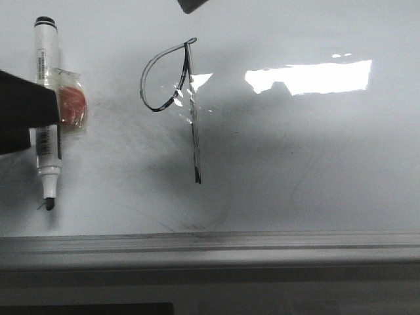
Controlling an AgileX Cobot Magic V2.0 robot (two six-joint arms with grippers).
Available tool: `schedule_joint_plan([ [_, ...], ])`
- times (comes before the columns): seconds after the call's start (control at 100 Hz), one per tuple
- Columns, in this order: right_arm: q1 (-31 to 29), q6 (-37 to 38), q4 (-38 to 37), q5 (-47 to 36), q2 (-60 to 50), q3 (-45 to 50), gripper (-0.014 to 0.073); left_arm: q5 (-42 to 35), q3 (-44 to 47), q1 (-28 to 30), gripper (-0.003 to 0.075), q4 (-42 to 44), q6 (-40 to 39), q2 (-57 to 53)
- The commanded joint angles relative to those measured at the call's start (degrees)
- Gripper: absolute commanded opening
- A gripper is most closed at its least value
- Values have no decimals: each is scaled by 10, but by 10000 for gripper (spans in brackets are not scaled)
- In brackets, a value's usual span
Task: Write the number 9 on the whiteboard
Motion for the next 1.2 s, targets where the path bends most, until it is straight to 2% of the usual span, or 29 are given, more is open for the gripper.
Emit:
schedule_joint_plan([
  [0.0, 1, -2, -16, -66, -38, 11, -55, -22, -12, -3, 283, 54, -4, -32],
  [0.01, 1, -2, -17, -71, -41, 18, -74, -22, -12, -3, 280, 60, -4, -35],
  [0.07, 1, -2, -18, -122, -70, 52, -63, -19, -7, -3, 225, 102, -4, -56],
  [0.2, 1, -3, -50, -254, -148, 161, -63, -22, 16, -3, -25, 132, 1, -106],
  [0.36, 1, -3, -125, -391, -269, 318, -63, -52, 63, -3, -20, 137, 27, -162],
  [0.51, 1, -3, -126, -476, -396, 445, -63, -96, 115, -3, -20, 138, 28, -196],
  [0.64, 1, -3, -126, -481, -484, 525, -63, -96, 142, -3, -20, 138, 28, -199],
  [0.79, 1, -3, -126, -482, -554, 574, -63, -93, 161, -3, -20, 137, 20, -199],
  [1.19, 1, -3, -126, -474, -567, 623, -63, -88, 175, -3, -20, 137, 20, -199],
])
